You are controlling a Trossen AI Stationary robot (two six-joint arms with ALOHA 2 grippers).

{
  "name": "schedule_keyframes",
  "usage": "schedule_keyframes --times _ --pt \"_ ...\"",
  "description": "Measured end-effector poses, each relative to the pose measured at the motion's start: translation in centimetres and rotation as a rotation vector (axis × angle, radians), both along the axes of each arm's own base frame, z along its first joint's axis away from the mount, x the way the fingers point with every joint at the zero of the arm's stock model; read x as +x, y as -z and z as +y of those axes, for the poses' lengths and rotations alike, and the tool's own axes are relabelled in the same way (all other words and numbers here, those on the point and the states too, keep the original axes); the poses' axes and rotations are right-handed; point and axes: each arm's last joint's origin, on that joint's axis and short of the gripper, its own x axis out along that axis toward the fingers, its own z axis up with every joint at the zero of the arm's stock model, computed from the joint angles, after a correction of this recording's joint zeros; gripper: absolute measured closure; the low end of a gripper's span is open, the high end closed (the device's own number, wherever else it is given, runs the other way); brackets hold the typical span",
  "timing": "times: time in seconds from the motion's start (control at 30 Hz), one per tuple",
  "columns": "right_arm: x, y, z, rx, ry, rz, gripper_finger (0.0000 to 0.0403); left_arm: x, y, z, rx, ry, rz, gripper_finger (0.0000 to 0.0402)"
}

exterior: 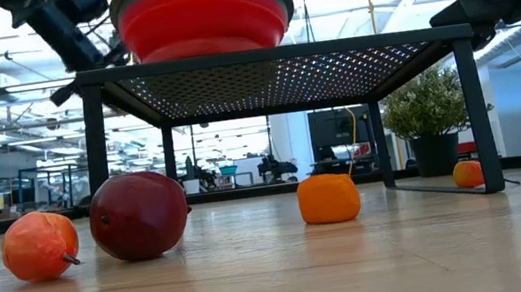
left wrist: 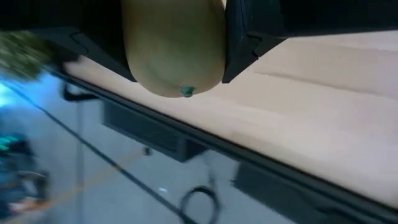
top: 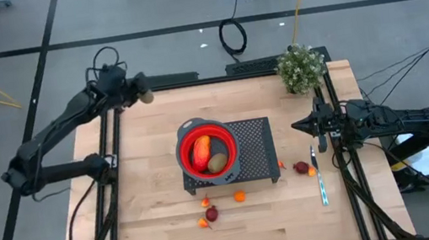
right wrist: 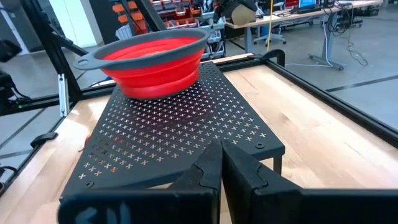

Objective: Pick & Place Fruit
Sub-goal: Put the kiwi into the red colander on the shelf

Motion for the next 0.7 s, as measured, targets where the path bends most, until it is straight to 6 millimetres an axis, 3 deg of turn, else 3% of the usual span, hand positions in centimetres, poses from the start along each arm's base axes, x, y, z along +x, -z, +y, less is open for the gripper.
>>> schedule_keyframes --times 0.27,0.7 --pt "0.0 0.0 0.0 -0.006 -0.001 0.000 0.0403 2.5 -1.5 -2.0 0.095 0.148 -0.146 0.0213" --pt "0.0 0.0 0.0 -0.006 -0.001 0.000 0.0403 5.6 -3.2 -5.3 0.283 0.415 -0.238 0.0213"
